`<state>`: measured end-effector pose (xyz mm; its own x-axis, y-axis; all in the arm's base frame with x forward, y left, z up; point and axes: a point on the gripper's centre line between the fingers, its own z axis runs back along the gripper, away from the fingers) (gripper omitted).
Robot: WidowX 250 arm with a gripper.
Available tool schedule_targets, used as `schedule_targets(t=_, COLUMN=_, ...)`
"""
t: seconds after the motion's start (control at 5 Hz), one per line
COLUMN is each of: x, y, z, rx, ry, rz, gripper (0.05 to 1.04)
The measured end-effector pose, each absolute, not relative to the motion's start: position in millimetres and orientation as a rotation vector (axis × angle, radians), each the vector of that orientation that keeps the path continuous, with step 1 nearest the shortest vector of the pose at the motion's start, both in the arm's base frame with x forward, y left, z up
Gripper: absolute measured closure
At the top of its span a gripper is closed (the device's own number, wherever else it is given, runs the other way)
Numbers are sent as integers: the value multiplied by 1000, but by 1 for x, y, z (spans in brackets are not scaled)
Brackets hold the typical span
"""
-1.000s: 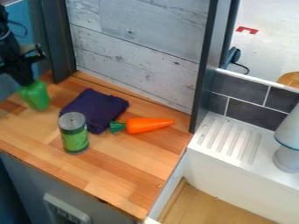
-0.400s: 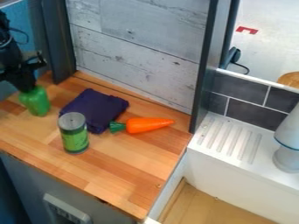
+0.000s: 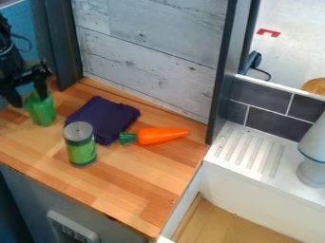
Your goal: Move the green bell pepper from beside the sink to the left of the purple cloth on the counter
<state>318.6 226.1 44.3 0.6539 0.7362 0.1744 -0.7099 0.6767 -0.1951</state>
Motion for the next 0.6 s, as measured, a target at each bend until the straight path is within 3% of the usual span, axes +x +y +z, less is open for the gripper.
schedule_targets(t=0.2, x=319, y=217, z=44, rx=-108, ry=-212, rz=800, gripper=71)
schedule_targets(t=0.4, x=330, y=202, z=82, rx=-92, ry=-187, rz=745, gripper=75)
schedule_targets(t=0.6, x=325, y=177, z=134, rx=9, ry=-141, rz=748, gripper=75)
